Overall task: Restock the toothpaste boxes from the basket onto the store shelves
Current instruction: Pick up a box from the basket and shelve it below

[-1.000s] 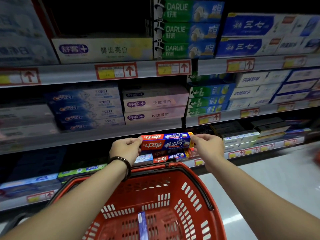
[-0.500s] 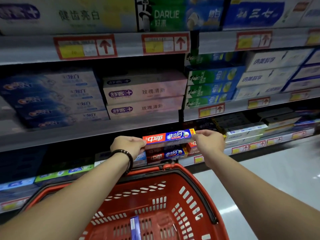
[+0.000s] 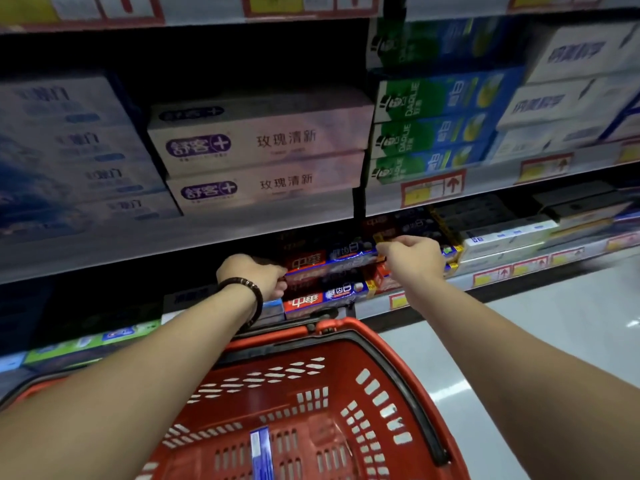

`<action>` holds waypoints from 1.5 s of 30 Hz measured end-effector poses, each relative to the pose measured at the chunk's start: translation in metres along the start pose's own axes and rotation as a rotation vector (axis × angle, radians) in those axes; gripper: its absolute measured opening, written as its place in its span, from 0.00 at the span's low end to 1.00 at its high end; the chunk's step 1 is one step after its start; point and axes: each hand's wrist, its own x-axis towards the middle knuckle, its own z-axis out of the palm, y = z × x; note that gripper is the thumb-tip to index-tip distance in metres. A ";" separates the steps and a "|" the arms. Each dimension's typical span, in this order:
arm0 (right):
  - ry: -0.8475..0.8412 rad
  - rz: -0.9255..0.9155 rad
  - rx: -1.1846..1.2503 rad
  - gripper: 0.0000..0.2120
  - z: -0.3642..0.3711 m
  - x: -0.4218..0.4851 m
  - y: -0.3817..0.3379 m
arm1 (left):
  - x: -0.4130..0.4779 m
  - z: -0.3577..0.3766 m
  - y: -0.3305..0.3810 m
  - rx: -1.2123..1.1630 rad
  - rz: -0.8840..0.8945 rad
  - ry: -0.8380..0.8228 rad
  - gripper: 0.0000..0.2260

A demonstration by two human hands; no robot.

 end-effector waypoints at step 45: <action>-0.212 -0.056 -0.190 0.08 0.017 0.023 0.018 | 0.013 0.005 -0.007 0.291 0.060 -0.029 0.10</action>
